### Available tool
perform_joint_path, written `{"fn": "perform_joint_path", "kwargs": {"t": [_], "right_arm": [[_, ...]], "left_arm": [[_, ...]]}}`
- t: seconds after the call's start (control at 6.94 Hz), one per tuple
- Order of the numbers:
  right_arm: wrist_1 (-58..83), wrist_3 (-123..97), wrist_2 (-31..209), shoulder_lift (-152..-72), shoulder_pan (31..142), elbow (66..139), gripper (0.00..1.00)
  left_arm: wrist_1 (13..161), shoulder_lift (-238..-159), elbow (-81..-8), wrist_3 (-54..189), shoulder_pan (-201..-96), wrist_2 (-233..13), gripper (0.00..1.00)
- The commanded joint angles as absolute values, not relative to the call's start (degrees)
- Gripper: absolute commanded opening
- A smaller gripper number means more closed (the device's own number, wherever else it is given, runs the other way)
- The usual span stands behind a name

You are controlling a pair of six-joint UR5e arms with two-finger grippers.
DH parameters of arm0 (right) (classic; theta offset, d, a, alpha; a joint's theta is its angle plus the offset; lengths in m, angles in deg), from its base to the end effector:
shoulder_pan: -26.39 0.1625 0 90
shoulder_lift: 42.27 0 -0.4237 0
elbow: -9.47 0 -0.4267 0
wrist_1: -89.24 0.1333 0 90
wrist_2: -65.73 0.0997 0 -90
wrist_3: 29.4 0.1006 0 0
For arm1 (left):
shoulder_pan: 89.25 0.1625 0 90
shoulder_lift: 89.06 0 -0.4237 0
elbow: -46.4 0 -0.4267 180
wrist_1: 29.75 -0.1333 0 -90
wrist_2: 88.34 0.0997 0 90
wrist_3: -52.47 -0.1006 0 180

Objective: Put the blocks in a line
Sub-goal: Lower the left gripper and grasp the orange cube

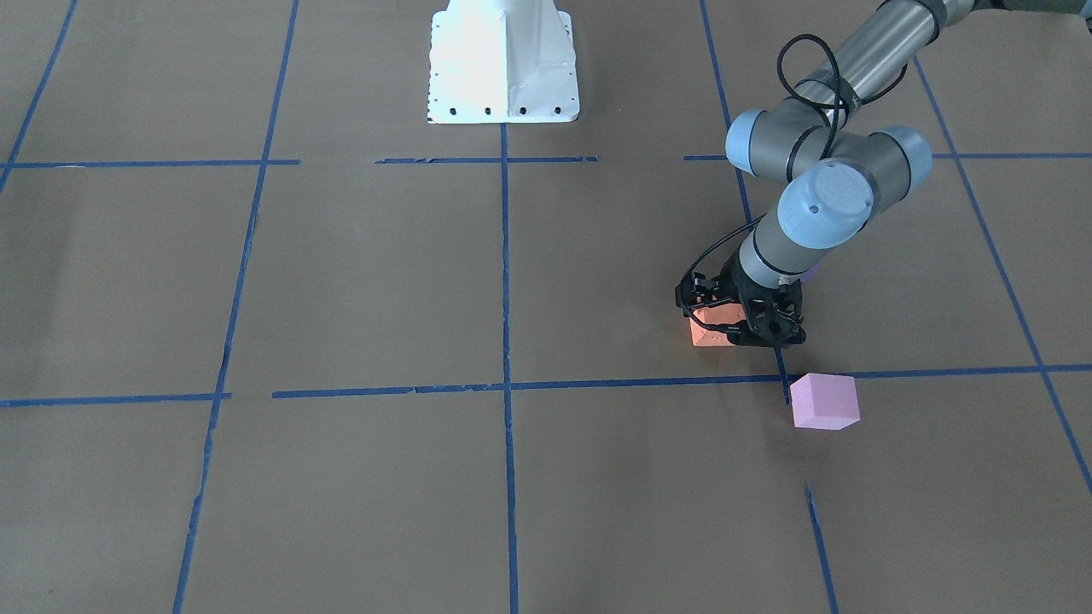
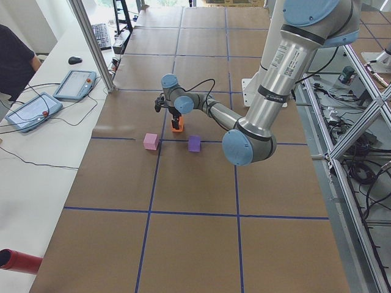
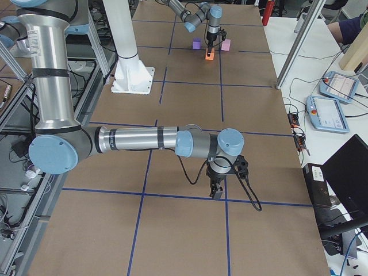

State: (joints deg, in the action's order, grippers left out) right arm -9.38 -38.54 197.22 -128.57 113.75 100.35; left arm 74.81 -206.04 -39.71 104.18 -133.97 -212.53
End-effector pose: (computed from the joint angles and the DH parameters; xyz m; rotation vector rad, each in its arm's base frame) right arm 0.0414 -0.5493 0.6334 -0.0263 -0.7274 -0.1709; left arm 0.4537 -0.5573 0.3777 -0.0082 0.8570 0.0907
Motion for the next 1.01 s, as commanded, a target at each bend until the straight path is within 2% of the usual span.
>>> {"fn": "perform_joint_path", "kwargs": {"t": [0.0,0.29,0.43,0.58,0.72,0.86], "right_arm": [[-9.38,-38.54,197.22,-128.57,113.75,100.35,1.0],[-9.38,-38.54,197.22,-128.57,113.75,100.35,1.0],[-9.38,-38.54,197.22,-128.57,113.75,100.35,1.0],[-9.38,-38.54,197.22,-128.57,113.75,100.35,1.0],[-9.38,-38.54,197.22,-128.57,113.75,100.35,1.0],[-9.38,-38.54,197.22,-128.57,113.75,100.35,1.0]], "left_arm": [[75.36,-206.13,-38.86,104.24,-133.98,-212.53,0.98],[75.36,-206.48,-38.33,104.24,-133.89,-212.53,0.97],[75.36,-206.57,-38.33,104.24,-133.89,-212.53,0.88],[75.36,-206.74,-38.33,104.59,-133.98,-212.53,0.47],[75.36,-206.66,-38.5,104.68,-134.07,-212.44,0.17],[75.19,-206.83,-39.9,104.94,-135.03,-212.44,0.05]]}}
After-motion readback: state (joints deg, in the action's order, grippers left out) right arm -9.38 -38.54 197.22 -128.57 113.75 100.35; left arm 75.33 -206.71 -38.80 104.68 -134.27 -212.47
